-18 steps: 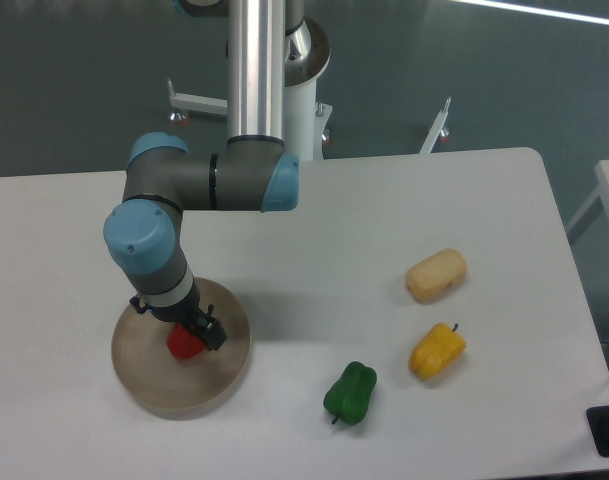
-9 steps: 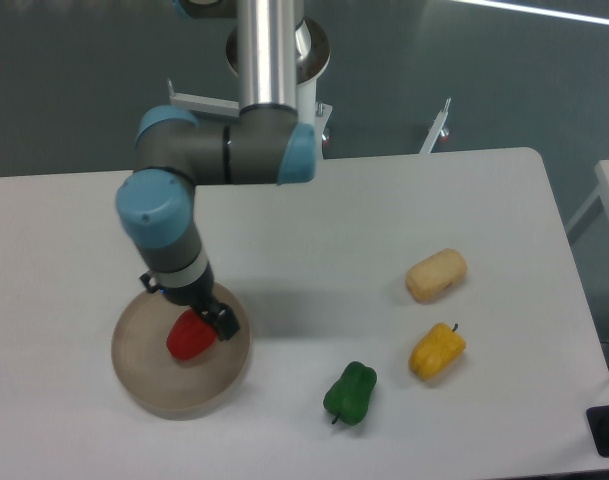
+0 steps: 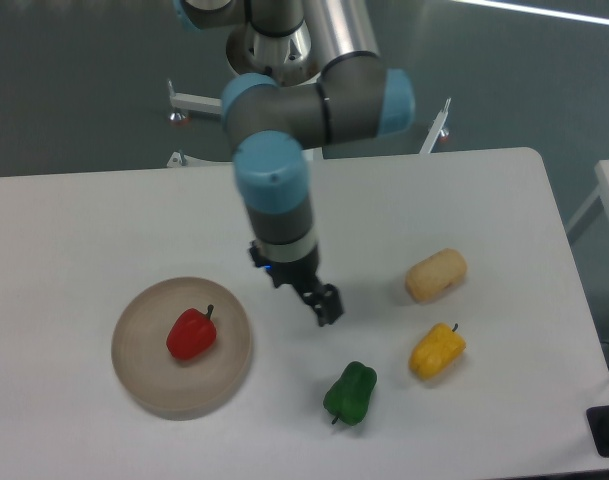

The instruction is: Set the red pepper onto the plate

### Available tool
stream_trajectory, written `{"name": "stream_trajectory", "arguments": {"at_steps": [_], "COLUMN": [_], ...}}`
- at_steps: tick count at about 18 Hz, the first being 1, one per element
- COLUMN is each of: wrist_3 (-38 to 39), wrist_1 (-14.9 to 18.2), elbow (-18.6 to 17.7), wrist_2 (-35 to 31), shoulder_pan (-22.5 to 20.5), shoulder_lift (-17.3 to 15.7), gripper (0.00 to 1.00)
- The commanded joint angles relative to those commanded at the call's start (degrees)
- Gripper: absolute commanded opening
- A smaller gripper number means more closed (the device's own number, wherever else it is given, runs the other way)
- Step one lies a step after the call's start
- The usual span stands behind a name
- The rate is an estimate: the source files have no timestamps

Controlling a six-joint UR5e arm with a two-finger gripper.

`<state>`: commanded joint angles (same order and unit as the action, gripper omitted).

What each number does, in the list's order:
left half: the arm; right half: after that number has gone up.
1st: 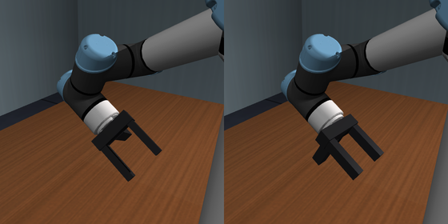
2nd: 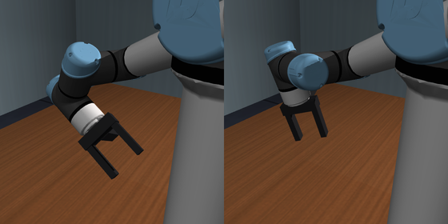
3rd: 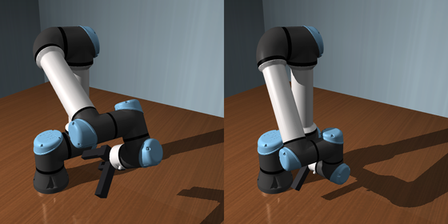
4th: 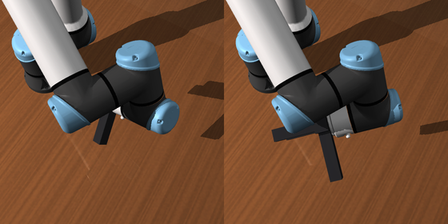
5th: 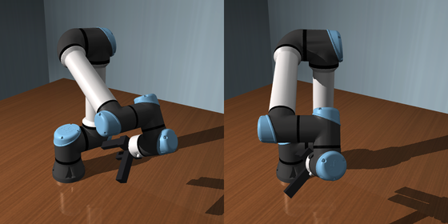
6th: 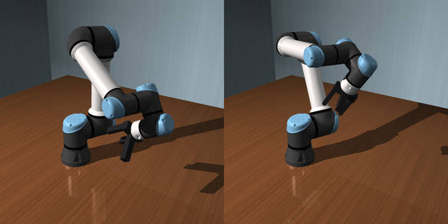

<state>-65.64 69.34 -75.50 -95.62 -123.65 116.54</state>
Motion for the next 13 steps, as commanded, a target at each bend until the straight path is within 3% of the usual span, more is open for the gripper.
{"name": "stream_trajectory", "arguments": {"at_steps": [3,13], "wrist_3": [-3.61,-4.41], "wrist_1": [-0.17,-0.26], "elbow": [0.09,1.05], "wrist_2": [0.00,0.09], "shoulder_pan": [-2.55,-3.17], "shoulder_lift": [-0.35,0.17], "gripper": [1.00,1.00]}}
